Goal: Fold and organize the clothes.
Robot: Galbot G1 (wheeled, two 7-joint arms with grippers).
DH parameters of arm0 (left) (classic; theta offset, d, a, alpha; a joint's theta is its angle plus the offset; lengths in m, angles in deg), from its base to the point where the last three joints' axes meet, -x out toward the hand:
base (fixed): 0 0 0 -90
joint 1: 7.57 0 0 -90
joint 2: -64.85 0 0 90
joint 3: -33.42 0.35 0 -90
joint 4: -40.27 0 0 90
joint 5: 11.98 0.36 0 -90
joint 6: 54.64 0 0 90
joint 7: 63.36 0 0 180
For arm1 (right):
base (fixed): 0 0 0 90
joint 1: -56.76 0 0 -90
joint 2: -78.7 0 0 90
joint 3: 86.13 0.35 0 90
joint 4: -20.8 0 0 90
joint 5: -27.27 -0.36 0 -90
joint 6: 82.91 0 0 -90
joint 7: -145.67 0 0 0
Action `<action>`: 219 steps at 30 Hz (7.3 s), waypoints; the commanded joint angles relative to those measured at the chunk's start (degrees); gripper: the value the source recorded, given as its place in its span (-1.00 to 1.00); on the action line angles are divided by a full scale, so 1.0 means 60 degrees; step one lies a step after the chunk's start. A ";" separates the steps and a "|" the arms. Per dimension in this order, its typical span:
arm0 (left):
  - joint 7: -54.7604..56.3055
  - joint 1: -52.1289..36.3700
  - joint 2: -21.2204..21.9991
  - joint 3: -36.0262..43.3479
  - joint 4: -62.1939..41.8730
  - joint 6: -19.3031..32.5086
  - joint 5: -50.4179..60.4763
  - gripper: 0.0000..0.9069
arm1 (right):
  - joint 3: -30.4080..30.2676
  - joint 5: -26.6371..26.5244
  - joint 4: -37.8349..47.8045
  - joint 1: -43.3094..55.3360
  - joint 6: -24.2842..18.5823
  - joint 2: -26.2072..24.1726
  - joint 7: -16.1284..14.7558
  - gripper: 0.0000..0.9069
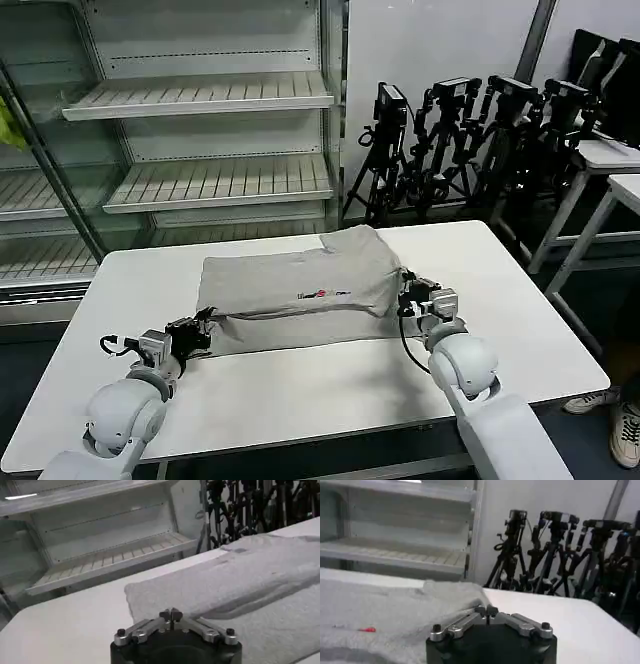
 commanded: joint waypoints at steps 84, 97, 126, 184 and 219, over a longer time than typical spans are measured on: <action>0.0716 0.7079 0.1533 -0.1681 0.4945 -0.0020 -0.0095 1.00 | 0.2663 -0.0629 -0.5734 -0.7710 0.0325 -0.1029 0.0471 1.00; 0.0779 0.6802 0.1262 -0.2865 0.6003 -0.0017 -0.0868 1.00 | 0.3306 -0.1047 -0.6621 -0.6891 -0.0128 -0.1137 0.0634 1.00; 0.2103 -0.2259 -0.0814 0.1392 -0.1461 -0.0046 -0.2529 1.00 | -0.0315 -0.1680 0.2026 0.2346 0.0321 -0.0151 0.0863 1.00; 0.1755 -0.2375 -0.0501 0.1844 -0.2562 -0.0022 -0.4038 -0.96 | -0.0898 -0.2622 0.5641 0.3711 0.0024 0.1554 0.0447 -1.00; 0.1412 0.0680 -0.1491 -0.0393 0.1635 -0.0009 -0.4456 -0.96 | 0.0402 -0.2398 -0.1258 -0.0566 -0.0785 -0.0847 0.0235 -1.00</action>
